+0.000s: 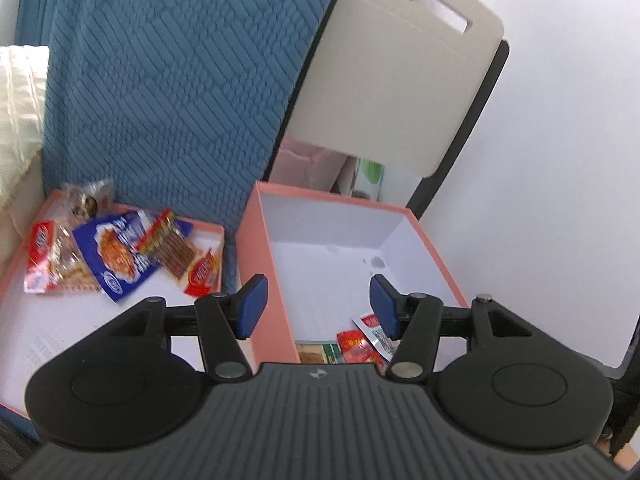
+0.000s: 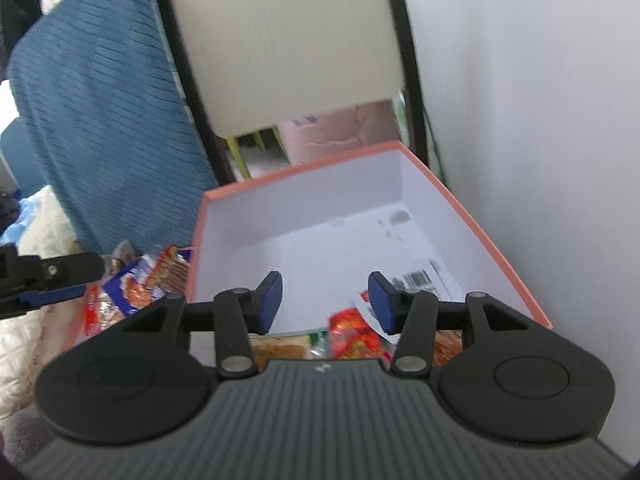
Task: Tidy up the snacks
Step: 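Move both open grippers back over the snack tray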
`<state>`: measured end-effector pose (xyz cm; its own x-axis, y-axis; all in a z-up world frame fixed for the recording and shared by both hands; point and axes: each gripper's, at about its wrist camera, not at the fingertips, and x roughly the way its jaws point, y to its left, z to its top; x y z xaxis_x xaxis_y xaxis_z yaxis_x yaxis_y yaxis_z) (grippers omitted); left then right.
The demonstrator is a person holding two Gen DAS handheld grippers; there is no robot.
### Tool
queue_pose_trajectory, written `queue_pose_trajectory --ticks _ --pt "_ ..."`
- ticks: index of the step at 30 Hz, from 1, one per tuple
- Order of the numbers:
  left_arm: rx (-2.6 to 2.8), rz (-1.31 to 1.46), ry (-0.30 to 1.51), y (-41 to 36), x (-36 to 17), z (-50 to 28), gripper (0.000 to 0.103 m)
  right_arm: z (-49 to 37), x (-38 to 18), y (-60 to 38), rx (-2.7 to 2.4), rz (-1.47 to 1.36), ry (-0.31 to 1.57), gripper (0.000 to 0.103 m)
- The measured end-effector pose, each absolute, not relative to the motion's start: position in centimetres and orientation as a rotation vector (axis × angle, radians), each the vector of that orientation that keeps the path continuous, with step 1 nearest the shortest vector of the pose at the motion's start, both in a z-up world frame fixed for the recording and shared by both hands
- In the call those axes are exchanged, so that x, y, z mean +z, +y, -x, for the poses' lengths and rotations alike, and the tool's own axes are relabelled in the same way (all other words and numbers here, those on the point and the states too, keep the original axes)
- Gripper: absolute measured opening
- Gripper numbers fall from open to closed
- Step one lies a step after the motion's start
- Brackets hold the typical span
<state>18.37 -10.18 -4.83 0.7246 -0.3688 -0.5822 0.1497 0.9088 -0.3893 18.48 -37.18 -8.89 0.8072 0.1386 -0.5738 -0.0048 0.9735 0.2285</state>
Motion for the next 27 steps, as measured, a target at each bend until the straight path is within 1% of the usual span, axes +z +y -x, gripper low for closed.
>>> queue_pose_trajectory --ticks 11,27 --pt "-0.251 0.306 0.621 -8.0 -2.9 -15.6 0.062 -16.7 -6.2 -34.4 0.168 -0.184 0.540 0.050" --pt "-0.208 0.303 0.587 -5.4 -3.5 -13.3 0.062 -15.2 -6.1 -31.3 0.234 -0.142 0.525 0.050"
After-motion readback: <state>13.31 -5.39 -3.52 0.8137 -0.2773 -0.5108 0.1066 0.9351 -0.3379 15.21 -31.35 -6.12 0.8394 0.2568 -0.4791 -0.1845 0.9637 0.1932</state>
